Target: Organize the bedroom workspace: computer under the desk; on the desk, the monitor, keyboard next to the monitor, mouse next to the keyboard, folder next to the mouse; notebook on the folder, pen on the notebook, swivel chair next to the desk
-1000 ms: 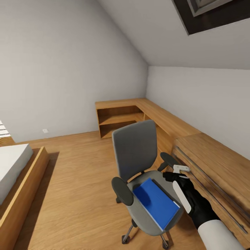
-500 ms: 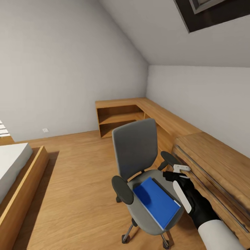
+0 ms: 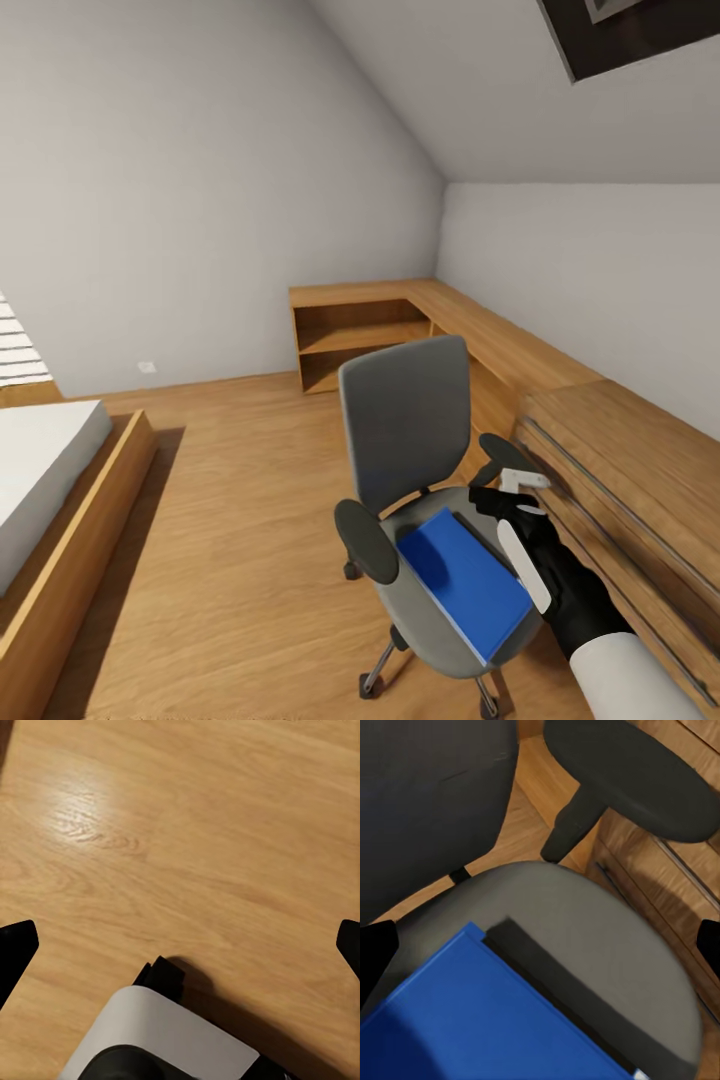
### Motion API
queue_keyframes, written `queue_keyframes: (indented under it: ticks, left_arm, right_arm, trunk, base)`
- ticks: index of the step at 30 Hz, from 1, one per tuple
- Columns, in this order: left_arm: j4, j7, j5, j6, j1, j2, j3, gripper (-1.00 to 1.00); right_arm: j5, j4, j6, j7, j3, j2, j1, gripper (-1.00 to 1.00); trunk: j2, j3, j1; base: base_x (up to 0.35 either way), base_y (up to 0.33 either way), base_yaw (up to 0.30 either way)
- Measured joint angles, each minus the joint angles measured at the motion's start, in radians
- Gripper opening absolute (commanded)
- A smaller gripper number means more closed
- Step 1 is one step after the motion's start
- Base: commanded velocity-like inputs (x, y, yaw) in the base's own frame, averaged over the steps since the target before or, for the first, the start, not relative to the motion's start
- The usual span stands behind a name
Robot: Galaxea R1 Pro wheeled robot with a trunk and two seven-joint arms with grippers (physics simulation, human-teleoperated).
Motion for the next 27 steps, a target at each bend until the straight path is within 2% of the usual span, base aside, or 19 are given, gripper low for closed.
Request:
queue_keyframes:
  ticks: [6, 7, 8, 9, 10, 11, 12, 13, 14, 15, 18, 22, 23, 25, 26, 27]
  left_arm:
    - [-0.009, -0.004, 0.001, 0.003, 0.0, 0.003, -0.001, 1.0]
    - [-0.024, -0.004, 0.001, 0.007, 0.0, 0.005, -0.001, 1.0]
    - [-0.079, -0.004, 0.001, 0.021, 0.0, 0.007, -0.001, 1.0]
    - [-0.209, -0.002, 0.003, 0.185, 0.0, 0.011, 0.002, 1.0]
    - [-0.373, -0.002, 0.0, 0.264, 0.0, 0.011, 0.003, 1.0]
    - [-0.399, -0.001, 0.001, 0.304, 0.0, 0.012, 0.004, 1.0]
    - [-0.459, 0.0, 0.001, 0.372, 0.0, 0.012, 0.008, 1.0]
    - [-0.636, 0.0, 0.101, 0.695, 0.0, 0.005, 0.074, 1.0]
    - [-0.855, 0.001, 0.111, 0.748, 0.0, 0.005, 0.079, 1.0]
    - [-0.883, 0.001, 0.113, 0.754, 0.0, 0.005, 0.082, 1.0]
    - [-0.884, 0.0, 0.118, 0.759, 0.0, 0.004, 0.087, 1.0]
    - [-0.879, 0.004, 0.117, 0.758, 0.0, 0.006, 0.087, 1.0]
    - [-0.876, 0.004, 0.116, 0.758, 0.0, 0.006, 0.087, 1.0]
    - [-0.872, 0.005, 0.116, 0.758, 0.0, 0.005, 0.087, 1.0]
    - [-0.871, 0.005, 0.116, 0.758, 0.0, 0.006, 0.087, 1.0]
    - [-0.871, 0.005, 0.116, 0.758, 0.0, 0.007, 0.088, 1.0]
  right_arm:
    - [0.0, 0.0, -0.008, 0.001, 0.0, 0.0, 0.0, 1.0]
    - [0.0, 0.0, -0.008, 0.001, 0.0, 0.0, 0.0, 1.0]
    - [0.0, 0.0, -0.008, 0.002, -0.001, -0.001, 0.0, 1.0]
    - [0.0, 0.0, -0.008, 0.002, -0.002, -0.001, 0.0, 1.0]
    - [0.0, 0.0, -0.008, 0.002, -0.003, -0.001, 0.0, 1.0]
    - [0.0, 0.0, -0.008, 0.001, -0.003, -0.001, 0.0, 1.0]
    - [0.001, -0.001, -0.008, 0.001, -0.003, -0.001, 0.0, 1.0]
    - [0.003, -0.019, -0.008, 0.001, -0.006, -0.006, 0.0, 1.0]
    - [0.002, -0.02, -0.008, 0.001, -0.006, -0.006, 0.0, 1.0]
    - [0.002, -0.02, -0.008, 0.001, -0.006, -0.007, 0.0, 1.0]
    - [0.002, -0.018, -0.009, 0.006, -0.005, -0.005, 0.0, 1.0]
    - [0.008, 0.062, -0.031, 0.007, 0.001, 0.0, -0.016, 1.0]
    - [0.009, 0.095, -0.035, 0.007, 0.002, 0.005, -0.043, 1.0]
    - [0.012, 0.203, -0.051, 0.008, 0.003, 0.031, -0.123, 1.0]
    - [0.019, 0.273, -0.066, 0.008, 0.003, 0.044, -0.167, 1.0]
    - [0.039, 0.393, -0.107, 0.008, 0.004, 0.059, -0.234, 1.0]
  trunk:
    - [-0.042, -0.019, 0.023]
    - [-0.049, -0.022, 0.027]
    - [-0.056, -0.025, 0.031]
    - [-0.063, -0.028, 0.035]
    - [-0.07, -0.031, 0.038]
    - [-0.077, -0.034, 0.042]
    - [-0.084, -0.038, 0.046]
    - [-0.091, -0.041, 0.05]
    - [-0.098, -0.044, 0.054]
    - [-0.105, -0.047, 0.057]
    - [-0.126, -0.056, 0.069]
    - [-0.154, -0.069, 0.084]
    - [-0.161, -0.072, 0.088]
    - [-0.175, -0.078, 0.096]
    - [-0.182, -0.081, 0.1]
    - [-0.189, -0.085, 0.104]
  base:
    - [0.0, 0.0, 0.015]
    - [0.0, 0.0, 0.003]
    - [0.0, 0.0, 0.0]
    - [0.0, 0.0, 0.0]
    - [0.0, 0.0, 0.0]
    - [0.0, 0.0, 0.0]
    - [0.0, 0.0, 0.0]
    - [0.0, 0.0, 0.0]
    - [0.0, 0.0, 0.0]
    - [0.0, 0.0, 0.0]
    - [0.0, 0.0, 0.0]
    - [0.0, 0.0, 0.0]
    - [0.0, 0.0, 0.0]
    - [0.0, 0.0, 0.0]
    - [0.0, 0.0, 0.0]
    - [0.0, 0.0, 0.0]
